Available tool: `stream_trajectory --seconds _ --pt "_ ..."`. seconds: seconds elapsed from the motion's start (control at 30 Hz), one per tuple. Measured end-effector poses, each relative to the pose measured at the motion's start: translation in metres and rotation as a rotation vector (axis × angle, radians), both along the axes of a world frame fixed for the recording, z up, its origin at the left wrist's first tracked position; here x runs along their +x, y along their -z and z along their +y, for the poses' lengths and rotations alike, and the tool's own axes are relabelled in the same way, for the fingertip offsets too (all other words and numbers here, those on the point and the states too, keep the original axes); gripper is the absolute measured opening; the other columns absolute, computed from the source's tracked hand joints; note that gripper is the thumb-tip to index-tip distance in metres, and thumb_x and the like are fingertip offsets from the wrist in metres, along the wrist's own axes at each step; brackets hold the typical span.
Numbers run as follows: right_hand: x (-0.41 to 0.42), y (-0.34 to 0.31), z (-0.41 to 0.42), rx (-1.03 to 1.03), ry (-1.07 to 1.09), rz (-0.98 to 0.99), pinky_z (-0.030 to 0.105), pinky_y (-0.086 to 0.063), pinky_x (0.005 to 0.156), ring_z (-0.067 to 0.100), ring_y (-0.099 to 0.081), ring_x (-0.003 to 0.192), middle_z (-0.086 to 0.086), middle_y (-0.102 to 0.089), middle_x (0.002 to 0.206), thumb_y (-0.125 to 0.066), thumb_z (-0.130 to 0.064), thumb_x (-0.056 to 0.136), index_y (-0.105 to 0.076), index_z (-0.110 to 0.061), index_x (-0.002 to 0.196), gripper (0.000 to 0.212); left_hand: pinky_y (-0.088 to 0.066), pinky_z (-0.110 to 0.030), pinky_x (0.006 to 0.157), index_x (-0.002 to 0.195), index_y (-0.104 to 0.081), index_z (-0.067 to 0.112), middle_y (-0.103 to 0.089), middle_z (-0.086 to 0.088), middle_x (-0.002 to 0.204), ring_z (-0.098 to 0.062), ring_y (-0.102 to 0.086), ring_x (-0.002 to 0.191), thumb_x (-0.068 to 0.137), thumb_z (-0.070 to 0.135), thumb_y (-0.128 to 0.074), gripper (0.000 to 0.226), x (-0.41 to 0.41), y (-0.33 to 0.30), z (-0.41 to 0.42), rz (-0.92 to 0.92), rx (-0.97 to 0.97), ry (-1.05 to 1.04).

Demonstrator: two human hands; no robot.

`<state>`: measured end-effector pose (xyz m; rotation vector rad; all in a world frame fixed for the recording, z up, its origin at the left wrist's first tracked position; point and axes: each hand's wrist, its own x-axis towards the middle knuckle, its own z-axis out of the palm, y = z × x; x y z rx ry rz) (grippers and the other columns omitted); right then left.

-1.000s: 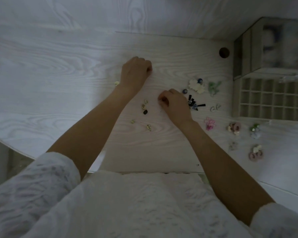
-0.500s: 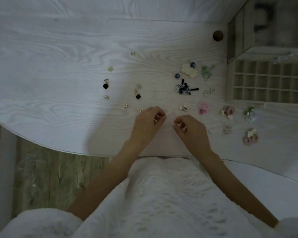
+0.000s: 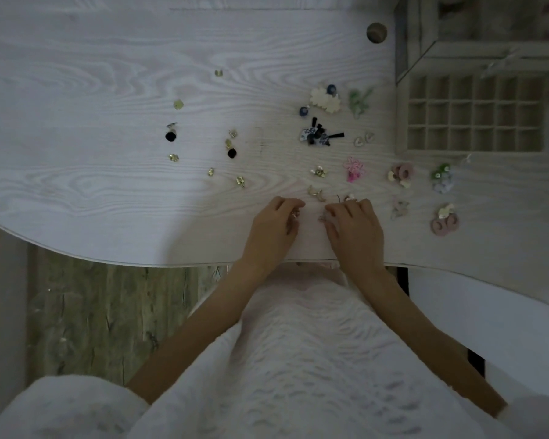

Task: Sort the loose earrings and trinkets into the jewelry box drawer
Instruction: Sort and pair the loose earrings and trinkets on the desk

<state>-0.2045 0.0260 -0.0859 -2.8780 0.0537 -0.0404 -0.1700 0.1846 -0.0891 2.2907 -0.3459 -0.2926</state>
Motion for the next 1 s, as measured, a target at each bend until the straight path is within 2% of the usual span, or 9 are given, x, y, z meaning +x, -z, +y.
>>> stream_trajectory --seconds 0.1,0.17,0.3,0.5,0.6,0.7,0.83,0.9,1.0 --pt "0.001 -0.002 0.005 0.021 0.036 0.014 0.03 -0.042 0.073 0.028 -0.056 0.08 0.007 -0.064 0.073 -0.063 -0.017 0.081 -0.066 -0.009 0.081 0.008 -0.052 -0.029 0.073 0.105 -0.063 0.009 -0.066 -0.006 0.093 -0.018 -0.062 0.082 0.078 -0.002 -0.061 0.029 -0.003 0.0 -0.01 0.002 -0.02 -0.034" --pt "0.002 -0.005 0.01 0.05 0.042 0.035 0.031 -0.047 0.069 0.029 -0.059 0.079 0.006 -0.065 0.071 -0.069 -0.013 0.077 -0.067 -0.008 0.078 0.005 -0.053 -0.034 0.074 0.105 -0.063 0.009 -0.068 -0.006 0.091 -0.019 -0.062 0.083 0.078 -0.002 -0.062 0.029 -0.005 0.001 -0.015 0.015 -0.033 -0.055" --pt "0.004 -0.008 0.018 0.12 0.043 0.159 0.035 -0.051 0.072 0.029 -0.058 0.087 0.006 -0.068 0.077 -0.067 -0.013 0.082 -0.069 -0.01 0.085 0.005 -0.054 -0.037 0.076 0.106 -0.063 0.008 -0.068 -0.008 0.093 -0.021 -0.063 0.085 0.078 -0.002 -0.062 0.029 -0.006 0.002 -0.016 0.045 -0.071 -0.073" --pt "0.004 -0.017 0.019 0.196 0.088 0.199 0.035 -0.047 0.079 0.028 -0.056 0.1 0.006 -0.069 0.089 -0.062 -0.018 0.087 -0.068 -0.012 0.098 0.013 -0.054 -0.029 0.077 0.105 -0.065 0.01 -0.067 -0.005 0.098 -0.014 -0.063 0.083 0.08 0.0 -0.063 0.027 -0.005 -0.005 -0.009 0.148 -0.133 -0.114" --pt "0.007 -0.03 0.013 0.258 0.069 0.148 0.027 -0.039 0.073 0.023 -0.054 0.093 0.001 -0.067 0.093 -0.062 -0.017 0.087 -0.064 -0.014 0.105 0.019 -0.052 -0.018 0.074 0.102 -0.066 0.014 -0.068 0.0 0.096 -0.008 -0.061 0.079 0.083 0.005 -0.061 0.021 0.006 -0.02 0.011 0.221 -0.161 -0.133" --pt "0.02 -0.042 0.016 0.307 -0.003 0.095 0.019 -0.032 0.073 0.019 -0.053 0.086 -0.001 -0.065 0.092 -0.06 -0.018 0.089 -0.062 -0.016 0.108 0.02 -0.05 -0.016 0.067 0.098 -0.067 0.016 -0.069 0.004 0.091 -0.004 -0.059 0.075 0.086 0.011 -0.061 0.015 0.022 -0.037 0.049 0.072 -0.143 -0.118" --pt "0.059 -0.046 0.038 0.332 -0.162 0.077 0.018 -0.03 0.076 0.019 -0.053 0.088 0.002 -0.064 0.094 -0.057 -0.017 0.09 -0.058 -0.013 0.115 0.026 -0.046 -0.02 0.069 0.093 -0.069 0.019 -0.071 0.005 0.087 -0.008 -0.06 0.078 0.086 0.016 -0.058 0.014 0.047 -0.041 0.107 -0.255 0.04 -0.261" --pt "0.087 -0.042 0.056 0.322 -0.222 0.074 0.02 -0.032 0.076 0.02 -0.053 0.088 0.003 -0.064 0.094 -0.056 -0.016 0.09 -0.056 -0.012 0.119 0.029 -0.047 -0.026 0.069 0.093 -0.069 0.021 -0.071 0.003 0.086 -0.014 -0.062 0.08 0.086 0.019 -0.056 0.016 0.062 -0.036 0.134 -0.278 0.135 -0.359" --pt "0.137 -0.028 0.08 0.284 -0.27 0.073 0.025 -0.035 0.077 0.025 -0.053 0.093 0.008 -0.063 0.099 -0.055 -0.012 0.089 -0.056 -0.01 0.118 0.029 -0.042 -0.028 0.07 0.096 -0.069 0.021 -0.07 0.0 0.091 -0.02 -0.061 0.085 0.085 0.023 -0.056 0.017 0.091 -0.026 0.162 -0.159 0.182 -0.472"
